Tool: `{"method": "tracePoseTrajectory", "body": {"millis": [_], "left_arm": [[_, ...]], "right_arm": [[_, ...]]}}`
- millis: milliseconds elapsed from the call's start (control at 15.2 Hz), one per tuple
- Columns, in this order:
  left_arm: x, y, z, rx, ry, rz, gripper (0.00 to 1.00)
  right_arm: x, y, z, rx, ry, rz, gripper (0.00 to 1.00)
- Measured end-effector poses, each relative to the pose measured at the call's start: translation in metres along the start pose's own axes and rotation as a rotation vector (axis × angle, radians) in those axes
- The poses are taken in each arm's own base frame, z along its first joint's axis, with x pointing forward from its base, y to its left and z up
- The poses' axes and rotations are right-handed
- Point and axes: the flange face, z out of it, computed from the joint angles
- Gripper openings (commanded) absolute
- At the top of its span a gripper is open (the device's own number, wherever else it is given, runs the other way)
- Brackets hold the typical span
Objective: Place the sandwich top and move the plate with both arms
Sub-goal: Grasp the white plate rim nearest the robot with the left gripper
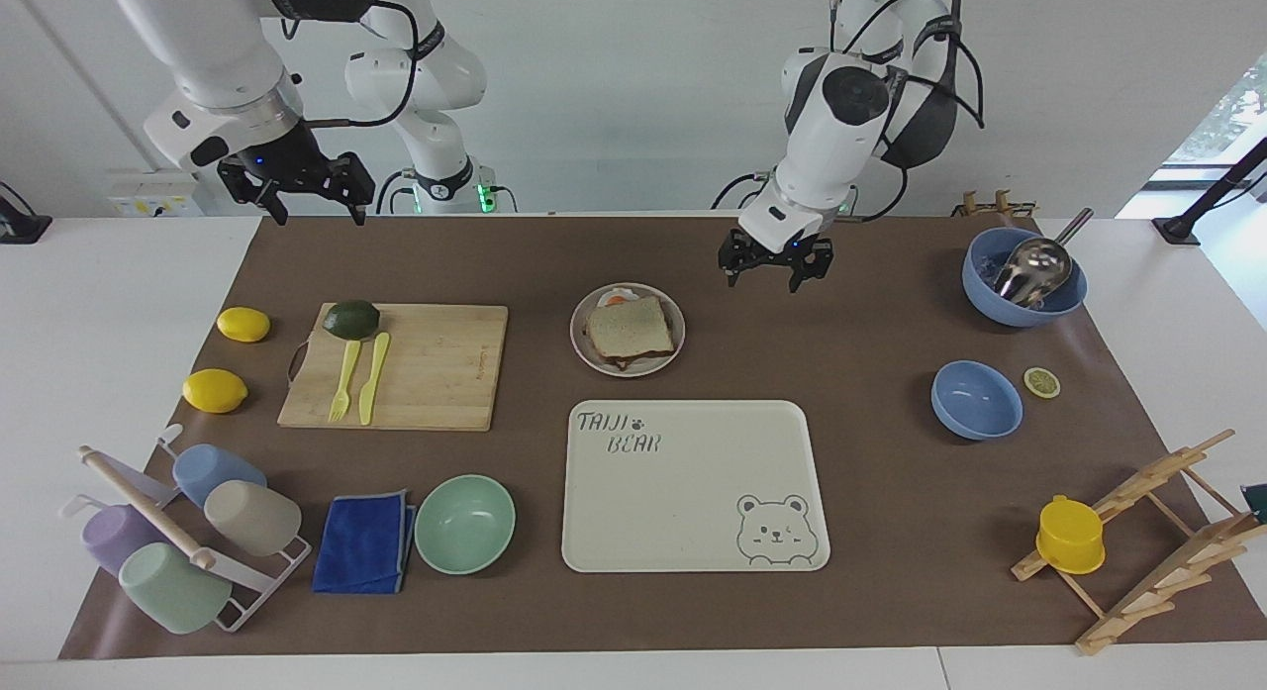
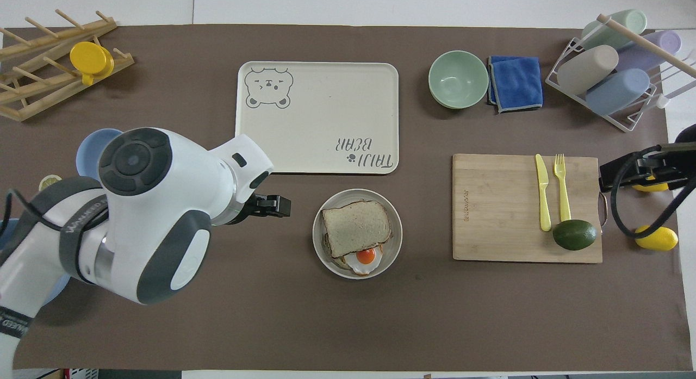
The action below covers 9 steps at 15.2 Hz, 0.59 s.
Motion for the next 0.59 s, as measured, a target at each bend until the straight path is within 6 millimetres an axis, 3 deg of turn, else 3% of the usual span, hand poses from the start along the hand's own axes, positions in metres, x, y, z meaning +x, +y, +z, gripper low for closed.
{"method": "tracePoseTrajectory", "body": {"millis": [264,593], "left_arm": [[0.002,0.009,0.063,-0.003,0.024,-0.001,1.00],[-0.009,0.014,0.086,0.004,0.016,0.016,1.00]], "right_arm": [[-0.002,0.007,-0.004,0.003,0.006,0.010,1.00],[-0.007,0.016,-0.005,0.007,-0.005,-0.033,1.00]]}}
